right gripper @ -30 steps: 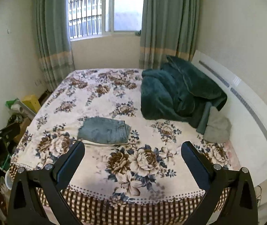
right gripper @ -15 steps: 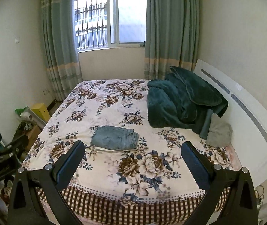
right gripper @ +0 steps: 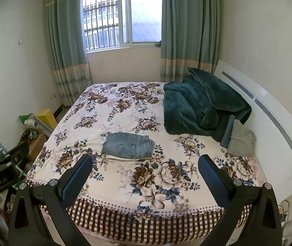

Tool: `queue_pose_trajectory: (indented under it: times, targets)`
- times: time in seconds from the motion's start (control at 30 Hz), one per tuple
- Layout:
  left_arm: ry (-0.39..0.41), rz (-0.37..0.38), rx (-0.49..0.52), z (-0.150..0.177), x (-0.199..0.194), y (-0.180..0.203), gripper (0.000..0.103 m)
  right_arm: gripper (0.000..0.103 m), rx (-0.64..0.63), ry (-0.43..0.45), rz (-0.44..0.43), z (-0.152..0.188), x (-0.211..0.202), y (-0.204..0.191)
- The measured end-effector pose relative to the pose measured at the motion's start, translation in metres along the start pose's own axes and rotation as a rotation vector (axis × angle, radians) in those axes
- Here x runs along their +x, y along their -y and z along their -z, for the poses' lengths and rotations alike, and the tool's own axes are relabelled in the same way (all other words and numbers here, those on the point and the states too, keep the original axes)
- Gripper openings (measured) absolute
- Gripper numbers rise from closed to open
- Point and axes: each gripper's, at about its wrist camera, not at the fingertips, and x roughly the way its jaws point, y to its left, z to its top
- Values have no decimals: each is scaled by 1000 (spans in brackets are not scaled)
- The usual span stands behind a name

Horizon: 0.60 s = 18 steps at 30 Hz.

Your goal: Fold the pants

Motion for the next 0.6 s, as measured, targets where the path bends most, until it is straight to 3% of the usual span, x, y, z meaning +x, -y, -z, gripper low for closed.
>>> queue_pose_trajectory:
  times: [0.6]
  targets:
    - [7,8,9,-1,-7,0,103,103,10,-2,-9,-1,-2,2]
